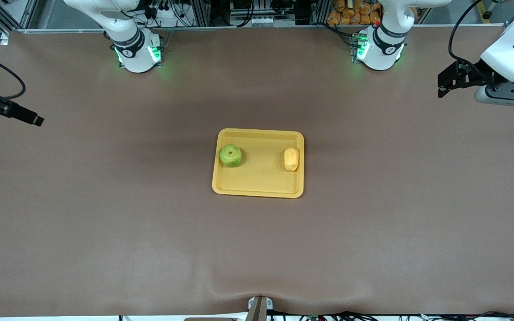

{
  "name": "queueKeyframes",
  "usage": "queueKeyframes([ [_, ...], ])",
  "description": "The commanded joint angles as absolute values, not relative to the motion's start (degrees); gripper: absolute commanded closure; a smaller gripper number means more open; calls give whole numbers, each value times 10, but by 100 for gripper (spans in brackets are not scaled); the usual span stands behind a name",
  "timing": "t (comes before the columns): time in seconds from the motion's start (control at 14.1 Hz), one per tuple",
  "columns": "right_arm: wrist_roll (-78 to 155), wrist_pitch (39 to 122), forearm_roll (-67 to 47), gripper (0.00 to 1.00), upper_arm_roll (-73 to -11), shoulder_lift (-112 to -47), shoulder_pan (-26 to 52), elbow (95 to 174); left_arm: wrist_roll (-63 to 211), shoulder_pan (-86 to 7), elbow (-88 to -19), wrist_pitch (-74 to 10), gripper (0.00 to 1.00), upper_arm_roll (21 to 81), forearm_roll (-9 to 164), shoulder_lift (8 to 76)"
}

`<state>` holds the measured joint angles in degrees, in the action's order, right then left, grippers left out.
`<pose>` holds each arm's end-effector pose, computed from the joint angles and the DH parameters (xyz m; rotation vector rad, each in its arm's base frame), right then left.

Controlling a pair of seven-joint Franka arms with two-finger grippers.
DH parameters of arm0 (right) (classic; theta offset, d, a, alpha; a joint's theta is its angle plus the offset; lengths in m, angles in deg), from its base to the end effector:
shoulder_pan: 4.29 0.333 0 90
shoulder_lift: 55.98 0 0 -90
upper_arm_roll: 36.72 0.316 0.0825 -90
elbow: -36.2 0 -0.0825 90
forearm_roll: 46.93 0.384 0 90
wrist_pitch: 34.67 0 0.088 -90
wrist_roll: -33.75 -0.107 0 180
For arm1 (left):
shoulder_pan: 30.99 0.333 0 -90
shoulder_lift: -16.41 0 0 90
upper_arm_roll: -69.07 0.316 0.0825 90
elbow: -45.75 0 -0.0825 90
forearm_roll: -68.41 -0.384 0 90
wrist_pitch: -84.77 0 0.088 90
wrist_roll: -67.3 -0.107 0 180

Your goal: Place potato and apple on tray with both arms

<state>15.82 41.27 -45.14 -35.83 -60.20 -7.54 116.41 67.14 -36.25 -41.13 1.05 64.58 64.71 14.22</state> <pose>0.5506 -0.0192 0.6427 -3.0738 0.5415 0.2363 0.5247 -0.0835 0.6613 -3.0625 0.2553 0.0175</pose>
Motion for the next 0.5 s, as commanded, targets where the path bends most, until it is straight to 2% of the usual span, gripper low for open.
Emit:
queueKeyframes([
  [0.0, 194, 379, -465, 0, -374, -578, -64, 1150, 664, -335, -413, 2, 0, 647, 650, 141],
  [0.43, 296, 364, -464, 0, -401, -554, -53, 1151, 664, -332, -423, 4, 0, 647, 663, 140],
])
